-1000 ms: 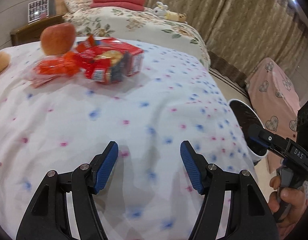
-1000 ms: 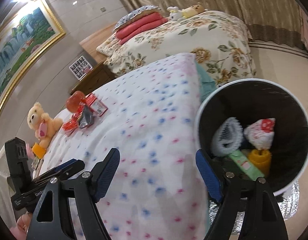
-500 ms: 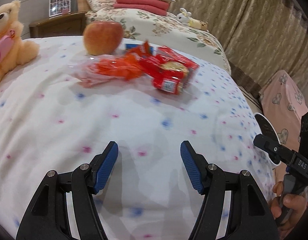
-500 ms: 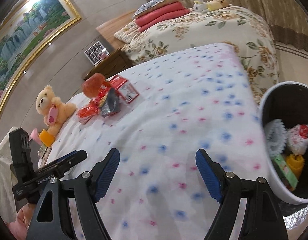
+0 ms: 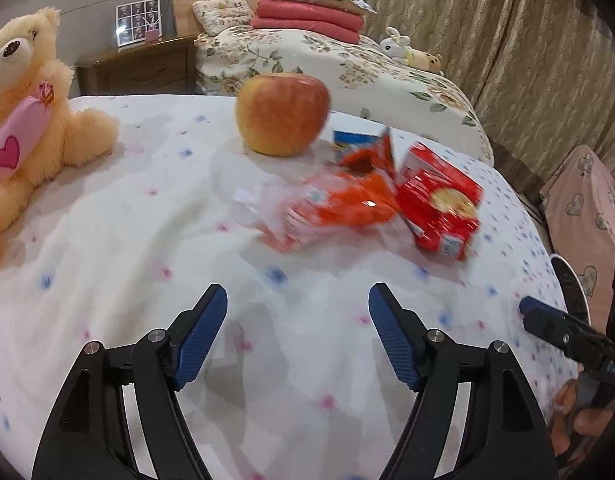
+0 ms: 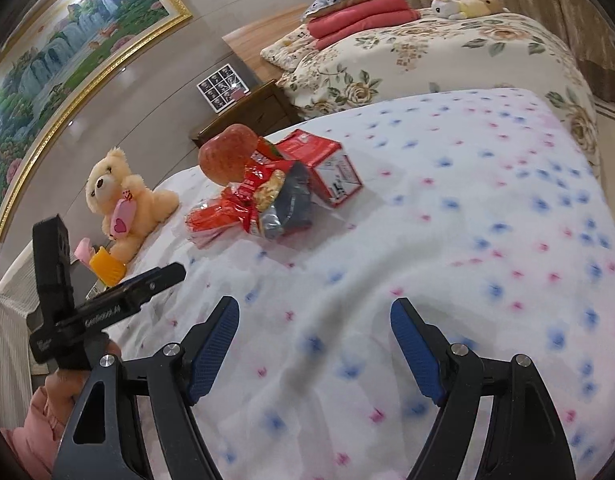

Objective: Collect trash
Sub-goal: 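Move both open tools back over the bed toward the red snack bags, then grasp the clear bag with orange contents with the left tool while the right tool grasps the red chip bag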

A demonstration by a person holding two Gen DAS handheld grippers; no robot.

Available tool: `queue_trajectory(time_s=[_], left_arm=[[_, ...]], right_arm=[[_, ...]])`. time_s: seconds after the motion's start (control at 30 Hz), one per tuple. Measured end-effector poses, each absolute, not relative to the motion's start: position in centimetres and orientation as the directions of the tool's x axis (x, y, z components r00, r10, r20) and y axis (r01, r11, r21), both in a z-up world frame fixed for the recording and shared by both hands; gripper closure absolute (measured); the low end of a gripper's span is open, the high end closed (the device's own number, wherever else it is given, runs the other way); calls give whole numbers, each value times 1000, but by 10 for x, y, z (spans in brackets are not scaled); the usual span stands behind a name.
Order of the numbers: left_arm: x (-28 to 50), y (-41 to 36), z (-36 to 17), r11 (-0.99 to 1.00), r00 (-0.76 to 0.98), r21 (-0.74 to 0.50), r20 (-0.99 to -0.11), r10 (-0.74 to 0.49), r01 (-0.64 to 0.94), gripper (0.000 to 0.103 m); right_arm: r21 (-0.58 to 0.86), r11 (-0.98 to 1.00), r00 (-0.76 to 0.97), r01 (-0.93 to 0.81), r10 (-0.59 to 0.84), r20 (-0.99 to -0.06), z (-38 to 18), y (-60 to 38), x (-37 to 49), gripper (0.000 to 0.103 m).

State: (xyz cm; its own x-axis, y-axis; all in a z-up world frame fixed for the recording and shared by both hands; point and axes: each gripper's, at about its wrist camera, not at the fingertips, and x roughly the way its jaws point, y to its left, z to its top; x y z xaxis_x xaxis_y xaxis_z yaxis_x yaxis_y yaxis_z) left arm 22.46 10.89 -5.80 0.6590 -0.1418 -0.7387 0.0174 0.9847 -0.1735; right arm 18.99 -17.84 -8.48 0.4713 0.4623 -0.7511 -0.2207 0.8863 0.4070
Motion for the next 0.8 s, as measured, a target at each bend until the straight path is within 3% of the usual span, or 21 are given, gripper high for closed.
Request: queue_trajectory(time_s=[0.5,0.53,0.57,0.6,0.63,0.67,0.8], left_arm=[[280,117,-59,979,652,-108,-732,-197,174,22],[282,117,-60,974,647,-121,-731,-217,190,26],[282,117,-60,969,644,-136,-727,-238,205,42],[283,116,-62,962,633,-151,-728,-263,226,49],[283,114,-63,959,626,-153,-731,-272,238,63],[283,112,-64,956,616,-152,-737,-278,250,83],[274,107,-62,950,618,-142,-731,-289,276,83]], right_arm=[[425,875,451,-233,484,-750,-93,-152,220,23],[425,874,451,-233,485,-750,-93,-151,221,23],[427,874,449,-234,486,-749,-94,-150,222,23],[427,873,449,-234,487,-749,-94,-149,224,23],[430,872,448,-233,489,-749,-95,-148,224,23],[432,871,448,-233,490,-748,-95,-148,225,23],[435,868,443,-241,497,-746,-96,-141,229,23]])
